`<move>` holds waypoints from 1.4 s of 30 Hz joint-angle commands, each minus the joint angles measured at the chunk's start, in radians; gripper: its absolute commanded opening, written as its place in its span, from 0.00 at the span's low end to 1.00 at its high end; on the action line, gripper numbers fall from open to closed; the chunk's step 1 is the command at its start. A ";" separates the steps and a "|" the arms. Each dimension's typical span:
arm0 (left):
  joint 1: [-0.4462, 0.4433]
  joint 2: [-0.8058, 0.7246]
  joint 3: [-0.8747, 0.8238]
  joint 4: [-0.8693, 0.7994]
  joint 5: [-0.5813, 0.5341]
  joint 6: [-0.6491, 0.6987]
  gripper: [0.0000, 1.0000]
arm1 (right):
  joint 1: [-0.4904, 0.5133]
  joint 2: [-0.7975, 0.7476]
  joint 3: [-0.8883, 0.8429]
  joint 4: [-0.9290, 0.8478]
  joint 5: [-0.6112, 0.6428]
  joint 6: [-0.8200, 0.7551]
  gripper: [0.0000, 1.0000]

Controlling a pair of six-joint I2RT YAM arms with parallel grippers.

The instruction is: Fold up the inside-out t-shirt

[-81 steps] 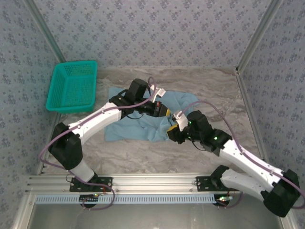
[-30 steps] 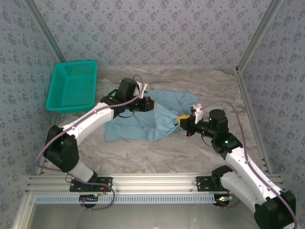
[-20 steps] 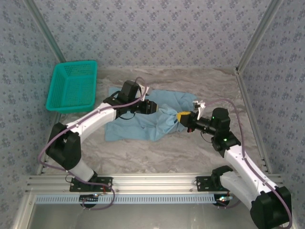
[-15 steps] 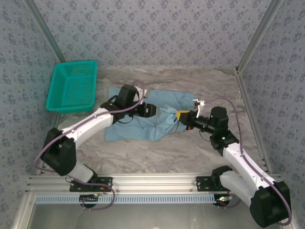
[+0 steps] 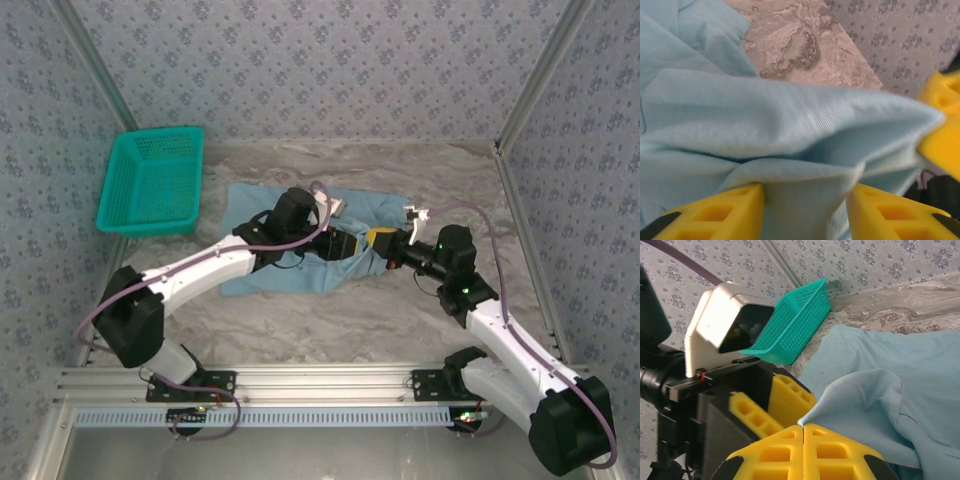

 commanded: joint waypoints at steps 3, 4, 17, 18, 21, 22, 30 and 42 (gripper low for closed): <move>-0.004 0.021 0.086 0.037 0.039 0.032 0.25 | 0.006 -0.016 0.003 -0.006 0.027 -0.009 0.00; -0.001 0.015 0.083 0.041 0.046 0.037 0.19 | 0.006 -0.022 0.005 -0.033 0.033 -0.022 0.00; 0.185 -0.255 -0.185 0.104 0.186 0.107 0.00 | -0.058 -0.053 0.020 -0.164 0.143 -0.027 0.00; 0.195 -0.260 -0.202 0.105 0.183 0.107 0.00 | -0.057 -0.053 0.013 -0.153 0.138 -0.023 0.00; 0.214 -0.260 -0.225 0.085 0.161 0.122 0.01 | -0.056 -0.053 -0.001 -0.123 0.125 -0.023 0.00; 0.215 -0.259 -0.228 0.071 0.141 0.135 0.02 | -0.057 -0.055 -0.002 -0.118 0.121 -0.022 0.00; 0.215 -0.282 -0.320 0.252 0.239 0.107 0.00 | -0.041 -0.021 0.026 -0.206 0.228 -0.015 0.00; 0.213 -0.319 -0.247 0.347 0.440 0.171 0.00 | 0.224 0.072 0.249 -0.579 0.469 -0.422 0.48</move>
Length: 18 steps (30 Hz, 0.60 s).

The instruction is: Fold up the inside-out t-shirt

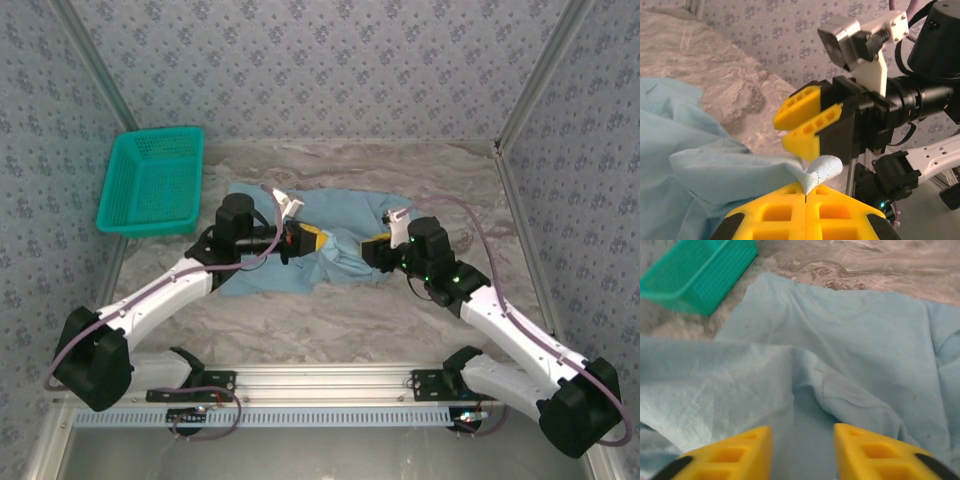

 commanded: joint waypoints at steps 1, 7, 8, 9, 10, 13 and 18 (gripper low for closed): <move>0.005 -0.017 0.073 -0.023 0.061 0.082 0.00 | 0.032 -0.009 0.049 -0.105 0.029 -0.147 0.53; 0.005 -0.010 0.093 -0.051 0.033 0.083 0.00 | 0.070 -0.013 0.047 -0.095 -0.077 -0.180 0.75; 0.005 -0.009 0.095 -0.060 0.026 0.085 0.00 | 0.080 -0.021 0.042 -0.096 -0.063 -0.180 0.75; 0.005 -0.007 0.099 -0.070 0.019 0.086 0.00 | 0.087 -0.034 0.036 -0.093 -0.048 -0.182 0.76; 0.005 -0.006 0.100 -0.076 0.020 0.089 0.00 | 0.096 -0.049 0.030 -0.089 -0.037 -0.183 0.76; 0.005 -0.002 0.106 -0.087 0.014 0.088 0.00 | 0.124 -0.083 0.019 -0.069 -0.017 -0.188 0.76; 0.003 -0.002 0.106 -0.091 0.008 0.086 0.00 | 0.164 -0.054 0.019 -0.037 0.003 -0.202 0.75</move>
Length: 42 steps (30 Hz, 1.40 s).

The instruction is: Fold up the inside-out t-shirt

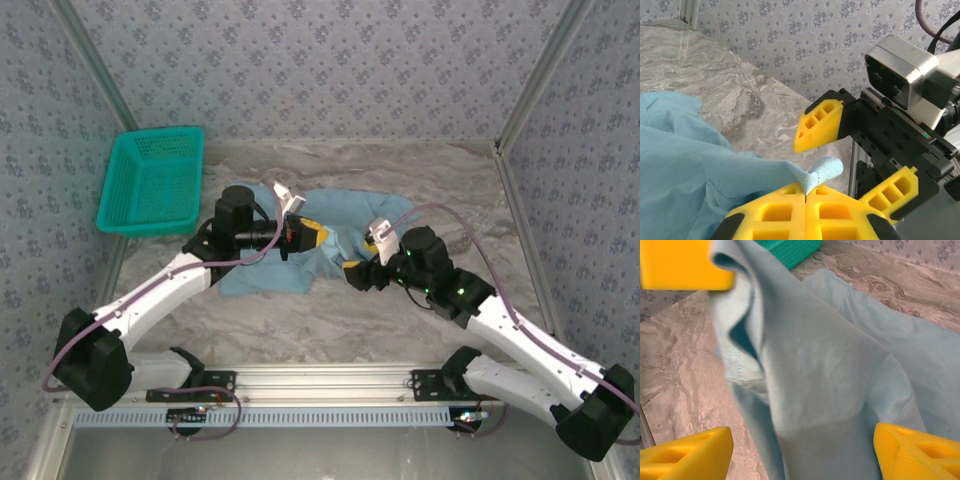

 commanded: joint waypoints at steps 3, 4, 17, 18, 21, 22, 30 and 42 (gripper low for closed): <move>0.000 -0.005 0.039 -0.004 0.000 0.018 0.00 | 0.018 0.083 0.016 0.011 0.091 -0.033 0.70; -0.001 -0.008 0.039 -0.008 0.000 0.020 0.00 | 0.017 0.104 0.020 0.011 0.098 -0.032 0.65; 0.005 -0.014 -0.021 -0.062 -0.224 0.061 0.00 | -0.221 0.006 -0.096 0.293 -0.461 0.212 0.00; 0.007 -0.007 -0.021 -0.068 -0.255 0.057 0.00 | -0.249 0.000 -0.114 0.348 -0.529 0.258 0.00; 0.009 0.018 -0.004 -0.096 -0.328 0.046 0.00 | -0.285 0.005 -0.139 0.454 -0.638 0.352 0.00; 0.010 0.026 0.007 -0.112 -0.353 0.044 0.00 | -0.290 0.008 -0.142 0.476 -0.663 0.368 0.00; 0.011 0.049 0.051 -0.197 -0.431 0.027 0.09 | -0.304 0.061 -0.144 0.630 -0.726 0.469 0.00; -0.008 -0.099 -0.068 -0.151 -0.353 -0.001 0.51 | -0.354 0.083 -0.155 0.633 -0.644 0.499 0.00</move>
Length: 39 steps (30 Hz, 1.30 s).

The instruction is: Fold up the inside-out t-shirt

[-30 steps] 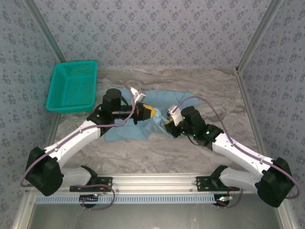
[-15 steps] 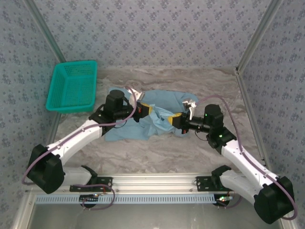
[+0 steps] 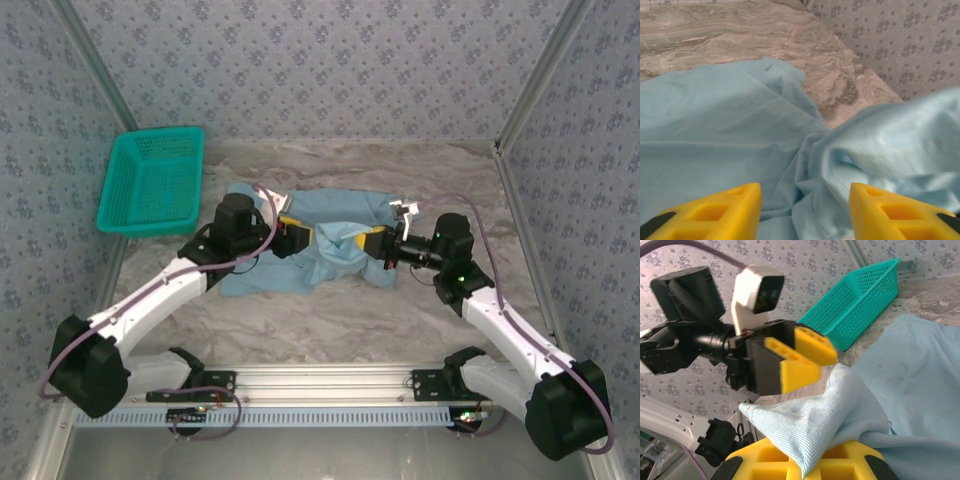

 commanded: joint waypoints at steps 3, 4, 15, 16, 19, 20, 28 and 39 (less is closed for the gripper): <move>-0.065 -0.063 -0.031 -0.004 0.026 0.055 0.52 | -0.006 -0.001 -0.007 0.041 0.022 0.028 0.00; -0.088 -0.066 -0.030 -0.010 0.012 0.076 0.53 | -0.007 0.000 -0.004 0.042 0.022 0.030 0.00; -0.159 0.072 0.111 -0.104 -0.077 0.192 0.50 | -0.008 -0.007 -0.010 0.042 0.024 0.036 0.00; -0.163 0.084 0.125 -0.113 -0.078 0.199 0.50 | -0.007 -0.008 -0.010 0.042 0.024 0.036 0.00; -0.168 0.110 0.148 -0.121 -0.077 0.211 0.48 | -0.007 -0.010 -0.014 0.044 0.026 0.037 0.00; -0.169 0.114 0.151 -0.121 -0.075 0.211 0.46 | -0.008 -0.012 -0.016 0.044 0.026 0.037 0.00; -0.171 0.159 0.191 -0.143 -0.023 0.239 0.41 | -0.011 -0.015 -0.020 0.048 0.028 0.041 0.00; -0.179 0.201 0.227 -0.184 -0.130 0.267 0.47 | -0.012 -0.013 -0.020 0.053 0.030 0.048 0.00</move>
